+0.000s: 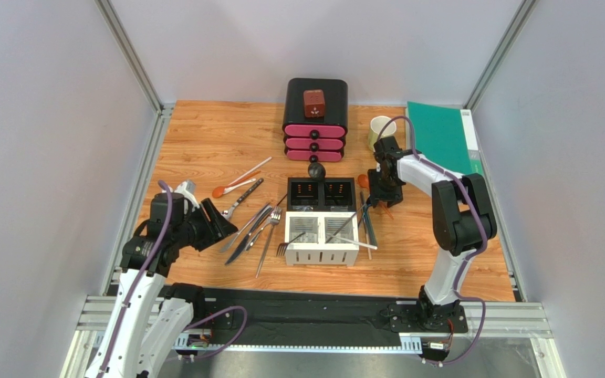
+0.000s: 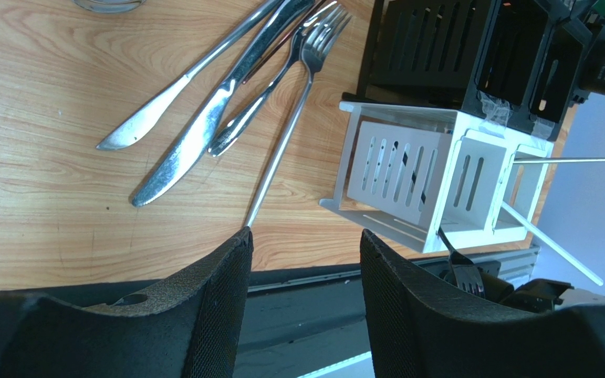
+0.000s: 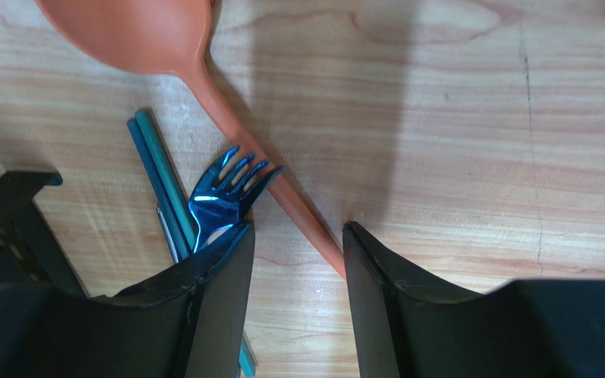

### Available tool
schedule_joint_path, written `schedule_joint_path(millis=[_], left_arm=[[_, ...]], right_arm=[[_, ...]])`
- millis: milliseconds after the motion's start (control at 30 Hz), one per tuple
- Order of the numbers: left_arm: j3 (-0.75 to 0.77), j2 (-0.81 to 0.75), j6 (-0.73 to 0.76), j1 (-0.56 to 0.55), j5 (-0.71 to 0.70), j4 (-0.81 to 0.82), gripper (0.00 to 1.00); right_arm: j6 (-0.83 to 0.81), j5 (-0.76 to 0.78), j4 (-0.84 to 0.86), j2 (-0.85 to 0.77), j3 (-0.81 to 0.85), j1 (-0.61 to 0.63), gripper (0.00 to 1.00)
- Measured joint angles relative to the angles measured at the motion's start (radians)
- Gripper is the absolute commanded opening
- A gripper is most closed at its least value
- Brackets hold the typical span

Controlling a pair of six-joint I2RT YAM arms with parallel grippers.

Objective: Sort the eating utensils into containers
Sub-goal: Pick up the spoon from the center of the board.

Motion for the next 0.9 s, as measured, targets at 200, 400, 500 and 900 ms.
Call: schedule_joint_path(millis=[200,400,500,900], left_arm=[[0.000,-0.015,-0.005,0.000,-0.006,-0.004,0.59],[0.000,-0.015,-0.008,0.000,-0.010,-0.004,0.59],[0.000,-0.015,-0.008,0.000,-0.010,-0.004,0.59],[-0.001,-0.040,-0.011,0.000,0.008,0.023,0.59]], right_arm=[[0.000,0.007,0.002,0.025,0.028,0.000,0.44],[-0.003,0.019,0.002,0.030,0.035,0.001,0.21],[-0.001,0.034,-0.007,0.031,0.039,0.002,0.13],[0.098,0.116,-0.152,-0.112,-0.101,0.009,0.02]])
